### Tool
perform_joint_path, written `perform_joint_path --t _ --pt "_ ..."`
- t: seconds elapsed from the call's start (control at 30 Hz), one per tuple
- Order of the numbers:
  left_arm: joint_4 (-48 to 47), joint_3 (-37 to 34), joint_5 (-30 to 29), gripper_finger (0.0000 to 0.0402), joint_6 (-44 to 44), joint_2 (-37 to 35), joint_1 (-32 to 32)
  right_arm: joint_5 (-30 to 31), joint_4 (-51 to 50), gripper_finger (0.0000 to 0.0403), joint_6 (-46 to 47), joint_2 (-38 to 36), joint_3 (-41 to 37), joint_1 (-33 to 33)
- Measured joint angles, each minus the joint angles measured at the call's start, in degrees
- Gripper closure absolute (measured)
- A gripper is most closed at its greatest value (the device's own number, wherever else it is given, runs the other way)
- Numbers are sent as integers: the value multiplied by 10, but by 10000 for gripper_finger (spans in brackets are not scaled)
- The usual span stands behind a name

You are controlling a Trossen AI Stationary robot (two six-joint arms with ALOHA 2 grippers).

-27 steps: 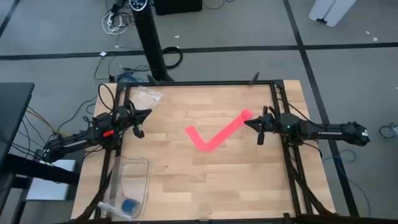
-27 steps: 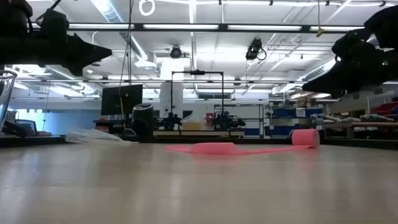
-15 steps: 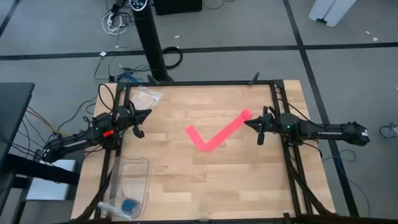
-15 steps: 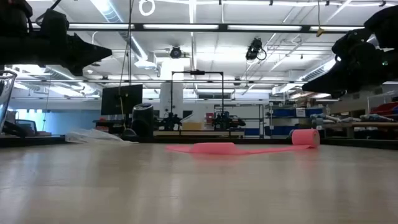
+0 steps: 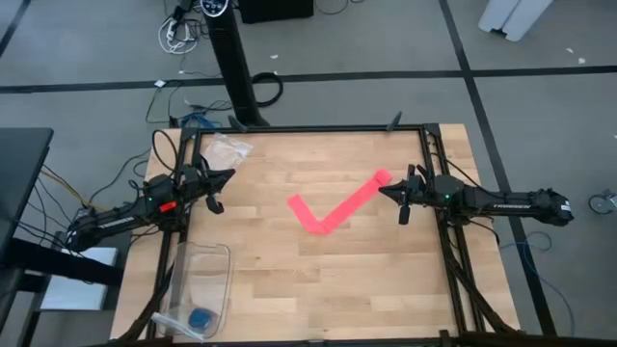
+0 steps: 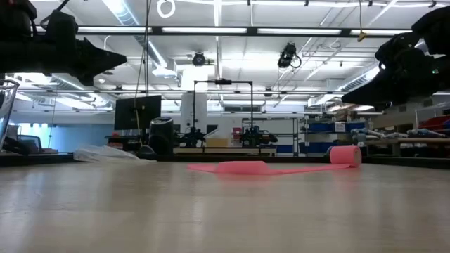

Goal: Roll bandage

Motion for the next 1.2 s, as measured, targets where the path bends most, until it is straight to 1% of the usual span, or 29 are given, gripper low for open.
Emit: perform_joint_path --t 0.5,0.57,0.67,0.7,0.83,0.9,1.03,1.13,1.2 --pt "0 0 0 393 0 0 0 0 4 394 -1 0 0 0" --pt "0 0 0 393 0 0 0 -1 30 395 5 0 0 0" --pt "0 0 0 393 0 0 0 -11 55 396 70 0 0 0" --pt "0 0 0 393 0 0 0 -11 61 396 77 0 0 0" --pt "0 0 0 393 0 0 0 -12 129 394 39 0 0 -1" --pt "0 0 0 393 0 0 0 -12 158 396 37 3 0 -1" --pt "0 0 0 393 0 0 0 -16 201 399 97 21 0 -1" --pt "0 0 0 393 0 0 0 -51 241 397 142 56 1 0" --pt "0 0 0 393 0 0 0 -69 246 392 174 89 9 4"
